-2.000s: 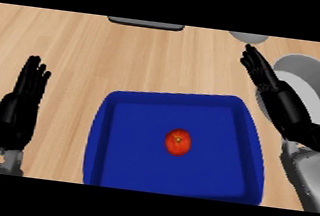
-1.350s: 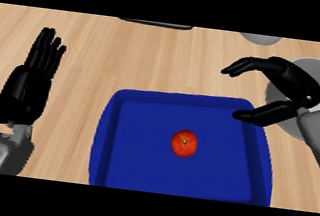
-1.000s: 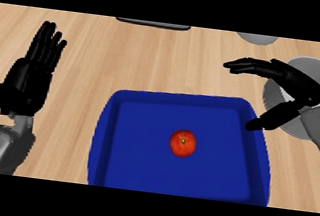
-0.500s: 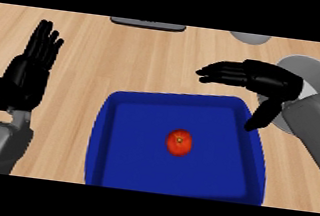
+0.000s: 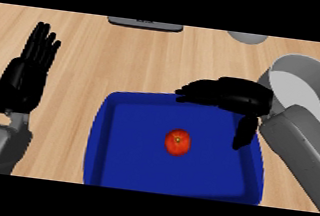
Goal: Pick the tomato from the tray and place it in the pot
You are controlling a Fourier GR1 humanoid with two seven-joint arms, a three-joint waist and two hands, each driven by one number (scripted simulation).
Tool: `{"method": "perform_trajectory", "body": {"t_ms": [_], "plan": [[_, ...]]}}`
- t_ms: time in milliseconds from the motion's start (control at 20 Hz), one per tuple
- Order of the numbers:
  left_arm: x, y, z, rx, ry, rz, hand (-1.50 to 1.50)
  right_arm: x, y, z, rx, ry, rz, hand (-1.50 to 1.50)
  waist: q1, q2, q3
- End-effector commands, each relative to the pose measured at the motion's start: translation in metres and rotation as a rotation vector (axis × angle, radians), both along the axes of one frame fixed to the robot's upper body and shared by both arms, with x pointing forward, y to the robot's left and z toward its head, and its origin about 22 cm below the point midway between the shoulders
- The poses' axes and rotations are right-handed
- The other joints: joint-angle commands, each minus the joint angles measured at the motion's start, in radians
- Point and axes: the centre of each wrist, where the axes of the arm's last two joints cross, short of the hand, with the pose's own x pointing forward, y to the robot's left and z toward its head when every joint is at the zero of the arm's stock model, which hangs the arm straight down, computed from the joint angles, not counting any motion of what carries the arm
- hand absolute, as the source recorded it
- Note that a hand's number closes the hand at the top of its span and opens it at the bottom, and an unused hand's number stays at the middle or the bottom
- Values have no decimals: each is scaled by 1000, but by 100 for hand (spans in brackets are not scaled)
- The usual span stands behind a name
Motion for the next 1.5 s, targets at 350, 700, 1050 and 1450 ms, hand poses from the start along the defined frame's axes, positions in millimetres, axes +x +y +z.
{"method": "perform_trajectory", "body": {"t_ms": [350,700,1050,1450], "plan": [[-17,9,4,2,10,-30,0,-20,15,-46,-83,30,50,-150,6,1,1],[0,-4,-21,-1,17,-5,0,-27,28,-43,-17,27,65,-150,-2,1,0],[8,5,-2,3,-2,-10,0,-26,50,-63,-113,-44,-18,-150,0,2,0],[14,-4,13,-8,-3,-9,0,-30,87,-91,-100,-23,-6,-150,4,2,0]]}}
